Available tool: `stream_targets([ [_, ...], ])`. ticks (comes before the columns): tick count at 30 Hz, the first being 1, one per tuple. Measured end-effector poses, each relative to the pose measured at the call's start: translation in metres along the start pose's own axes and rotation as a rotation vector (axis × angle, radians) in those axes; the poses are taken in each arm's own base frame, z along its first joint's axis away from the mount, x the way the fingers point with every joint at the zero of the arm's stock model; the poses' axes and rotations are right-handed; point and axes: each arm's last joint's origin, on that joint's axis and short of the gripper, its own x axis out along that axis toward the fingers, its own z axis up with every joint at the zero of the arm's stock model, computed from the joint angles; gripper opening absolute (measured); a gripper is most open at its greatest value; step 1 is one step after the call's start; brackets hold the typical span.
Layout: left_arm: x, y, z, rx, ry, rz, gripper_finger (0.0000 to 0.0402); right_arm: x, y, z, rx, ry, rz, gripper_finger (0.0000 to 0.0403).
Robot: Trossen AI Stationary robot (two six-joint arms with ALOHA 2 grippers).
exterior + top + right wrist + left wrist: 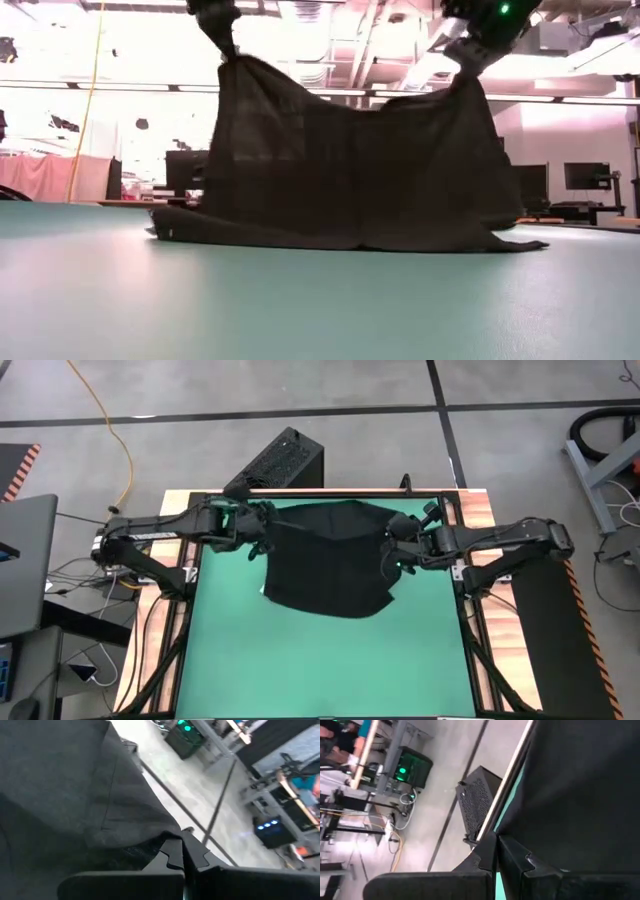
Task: Roll towel into tight, uniform cylinder
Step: Roll the black towel
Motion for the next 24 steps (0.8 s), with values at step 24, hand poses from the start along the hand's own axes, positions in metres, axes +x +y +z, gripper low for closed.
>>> stream_targets([
  [24, 0.061, 0.008, -0.020, 0.044, 0.018, -0.036, 0.0000, 0.058, 0.011, -0.008, -0.079, 0.025, 0.019, 0.0001],
])
